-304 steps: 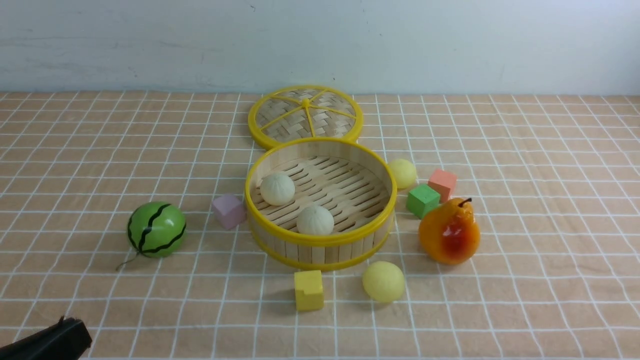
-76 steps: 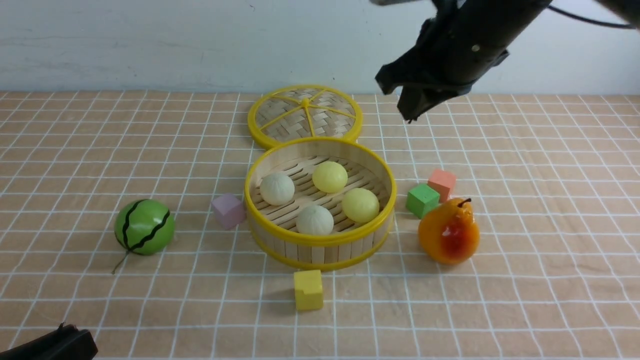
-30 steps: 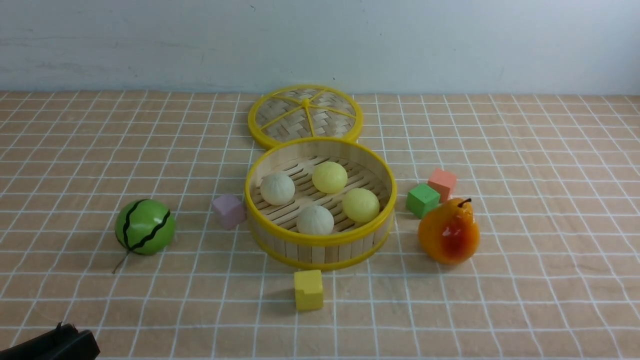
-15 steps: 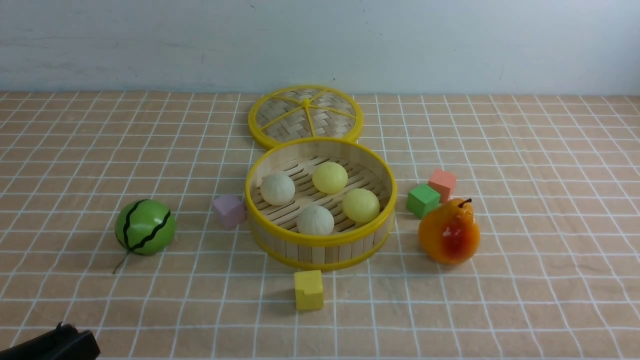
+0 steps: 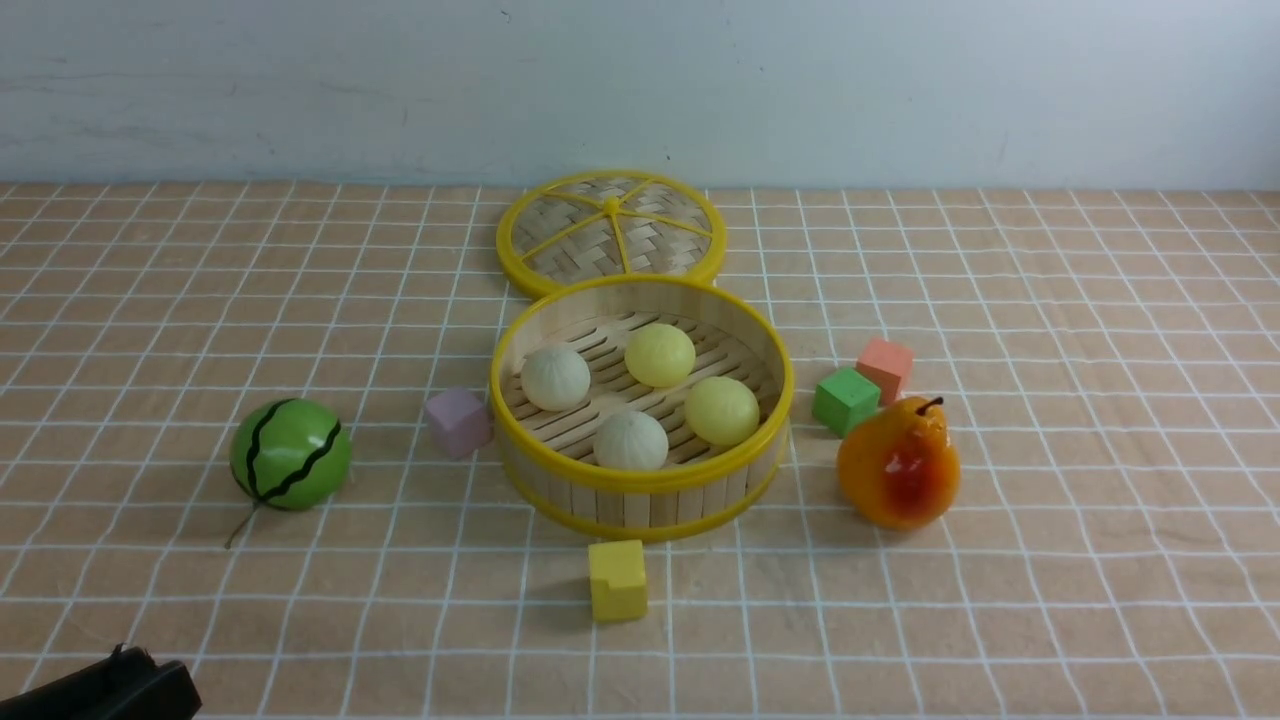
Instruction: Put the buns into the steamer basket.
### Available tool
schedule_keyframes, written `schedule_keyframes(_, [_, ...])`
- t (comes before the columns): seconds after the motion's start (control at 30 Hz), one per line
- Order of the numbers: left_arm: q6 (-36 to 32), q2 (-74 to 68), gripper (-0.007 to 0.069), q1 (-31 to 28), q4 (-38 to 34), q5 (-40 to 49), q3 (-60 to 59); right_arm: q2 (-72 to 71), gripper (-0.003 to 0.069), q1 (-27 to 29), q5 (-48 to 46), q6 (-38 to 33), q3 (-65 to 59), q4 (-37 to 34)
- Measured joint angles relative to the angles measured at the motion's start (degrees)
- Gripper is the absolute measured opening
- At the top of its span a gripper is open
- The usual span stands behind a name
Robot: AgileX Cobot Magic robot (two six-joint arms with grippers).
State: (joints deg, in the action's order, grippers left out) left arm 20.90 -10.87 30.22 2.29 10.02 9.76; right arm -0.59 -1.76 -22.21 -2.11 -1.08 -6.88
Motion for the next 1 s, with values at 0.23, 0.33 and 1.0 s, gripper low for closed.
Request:
schedule_keyframes(0.23, [-1.69,0.0,0.02,-0.56,3.78,-0.67,-0.17,0.0,0.0005,0.0,0.0,0.0,0.0,0.14])
schedule_keyframes(0.33, [-0.62,0.9,0.0199,-4.27,3.79,-1.65,-0.76,0.0,0.001,0.0,0.0,0.0,0.0,0.14])
schedule_keyframes(1.0, [-3.59,11.45,-0.0013,-25.69,-9.09,11.92,-11.53,0.0,0.0032,0.0,0.0,0.05,0.0,0.14])
